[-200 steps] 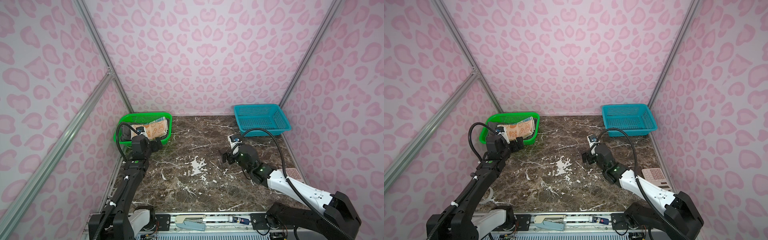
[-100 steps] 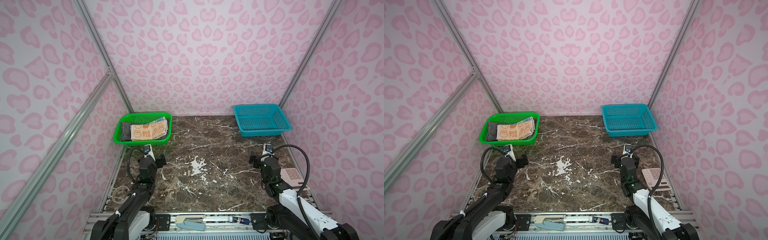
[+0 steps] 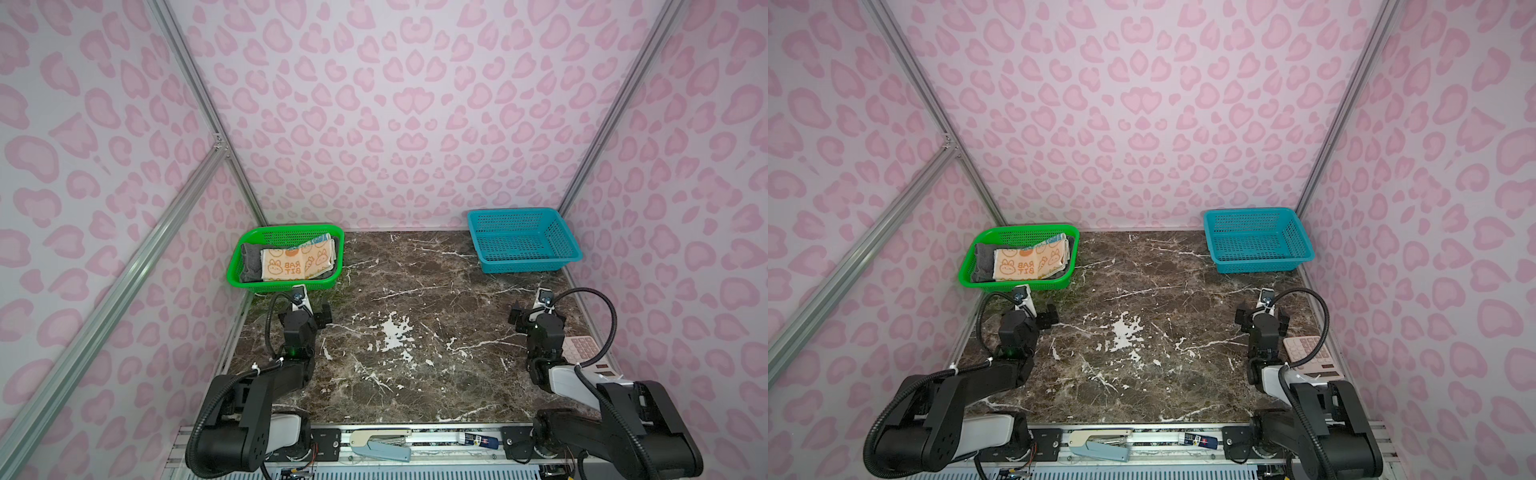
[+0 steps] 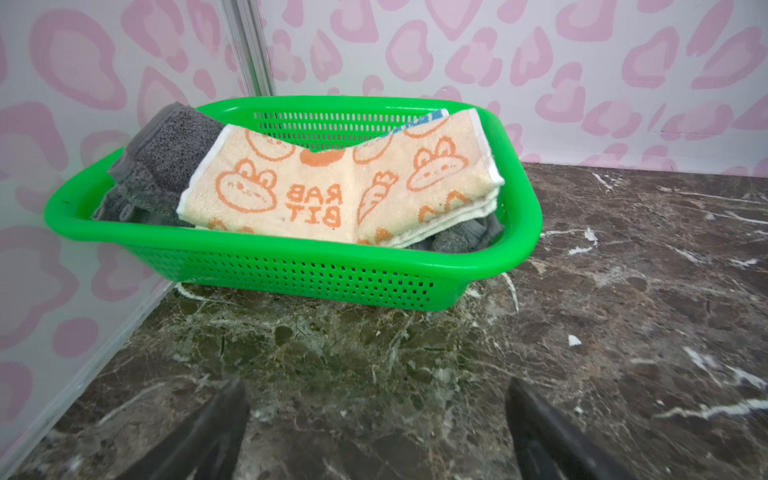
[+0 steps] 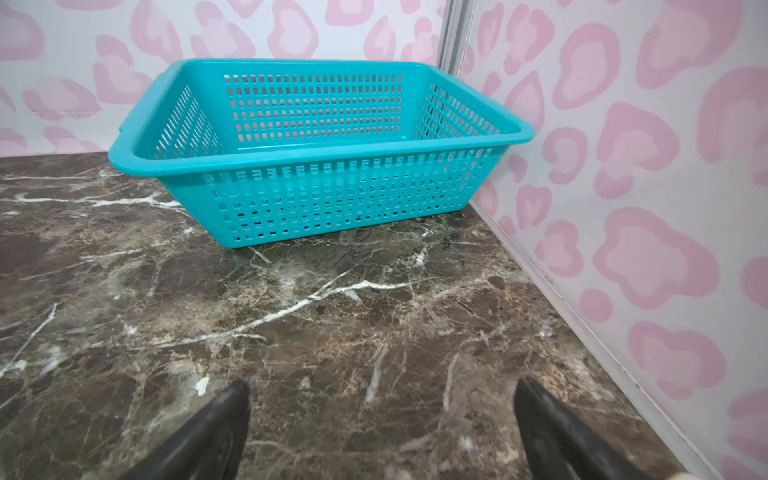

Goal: Fold and stack the towels

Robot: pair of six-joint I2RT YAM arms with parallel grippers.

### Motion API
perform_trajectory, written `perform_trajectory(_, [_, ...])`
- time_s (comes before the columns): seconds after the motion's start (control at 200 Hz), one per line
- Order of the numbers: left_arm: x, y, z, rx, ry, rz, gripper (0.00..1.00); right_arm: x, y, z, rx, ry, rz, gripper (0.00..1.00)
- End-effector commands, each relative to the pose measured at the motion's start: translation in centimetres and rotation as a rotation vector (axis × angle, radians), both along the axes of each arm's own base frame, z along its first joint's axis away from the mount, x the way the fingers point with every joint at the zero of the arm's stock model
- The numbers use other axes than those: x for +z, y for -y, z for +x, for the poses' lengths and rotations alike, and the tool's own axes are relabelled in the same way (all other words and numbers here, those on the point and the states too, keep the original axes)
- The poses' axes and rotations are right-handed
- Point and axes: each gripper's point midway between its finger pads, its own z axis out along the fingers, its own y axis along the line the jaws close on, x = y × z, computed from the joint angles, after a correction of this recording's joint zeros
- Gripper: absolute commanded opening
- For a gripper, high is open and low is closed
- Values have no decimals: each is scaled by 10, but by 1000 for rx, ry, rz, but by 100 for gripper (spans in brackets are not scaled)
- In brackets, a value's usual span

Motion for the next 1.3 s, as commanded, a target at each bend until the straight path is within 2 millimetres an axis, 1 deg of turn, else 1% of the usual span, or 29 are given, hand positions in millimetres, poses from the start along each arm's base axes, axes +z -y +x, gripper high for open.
perform_trajectory(0.0, [14,-1,12,-10,92,9,97,18,-8,18,73,111,35,100])
perform_trajectory(0.03, [10,-2,13,-7,88,6,97,14,-7,22,73,105,41,100])
perform_trajectory(0.16, [8,-1,20,-33,67,-4,97,-3,-10,33,99,61,48,100])
perform_trajectory(0.245, [6,-1,23,-42,49,-9,97,-4,-8,39,84,76,52,100])
perform_trajectory(0.29, [4,-4,27,-29,30,-17,97,-9,-6,42,72,32,59,100])
perform_trajectory(0.34, [3,-5,28,-40,22,-35,97,-12,-9,47,90,-24,48,100])
perform_trajectory(0.45, [3,-6,28,-38,23,-38,97,-8,-11,48,94,15,27,99])
perform_trajectory(0.58, [3,-6,29,-39,22,-38,97,-12,-12,49,92,-30,23,100])
perform_trajectory(0.65, [3,-5,29,-40,22,-38,97,-9,-13,49,95,-14,17,100])
perform_trajectory(1.295, [3,-5,28,-40,23,-37,97,-11,-13,49,97,-26,16,99])
